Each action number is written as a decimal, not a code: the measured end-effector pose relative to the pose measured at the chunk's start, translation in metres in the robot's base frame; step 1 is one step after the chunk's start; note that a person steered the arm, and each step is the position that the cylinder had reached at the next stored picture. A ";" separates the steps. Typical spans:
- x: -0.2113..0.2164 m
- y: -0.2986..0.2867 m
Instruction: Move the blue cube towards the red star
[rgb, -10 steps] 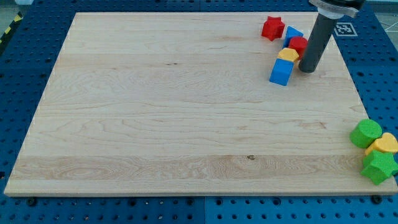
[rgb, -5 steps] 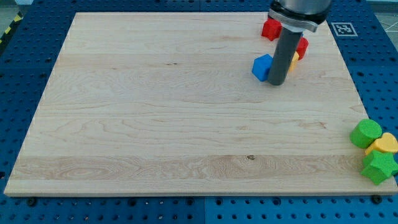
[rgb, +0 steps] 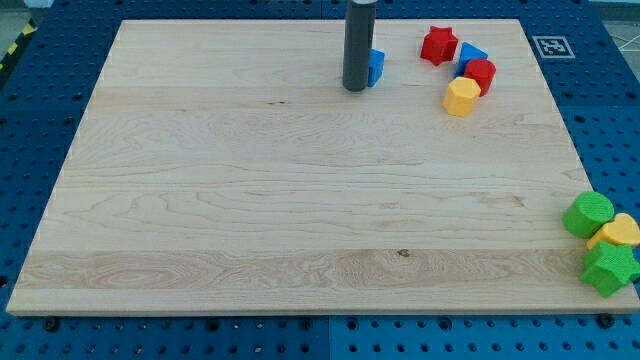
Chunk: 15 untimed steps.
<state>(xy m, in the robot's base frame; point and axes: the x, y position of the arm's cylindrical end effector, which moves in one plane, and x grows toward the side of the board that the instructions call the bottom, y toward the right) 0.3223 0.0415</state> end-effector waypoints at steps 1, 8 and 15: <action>-0.021 0.000; 0.003 0.008; -0.055 0.029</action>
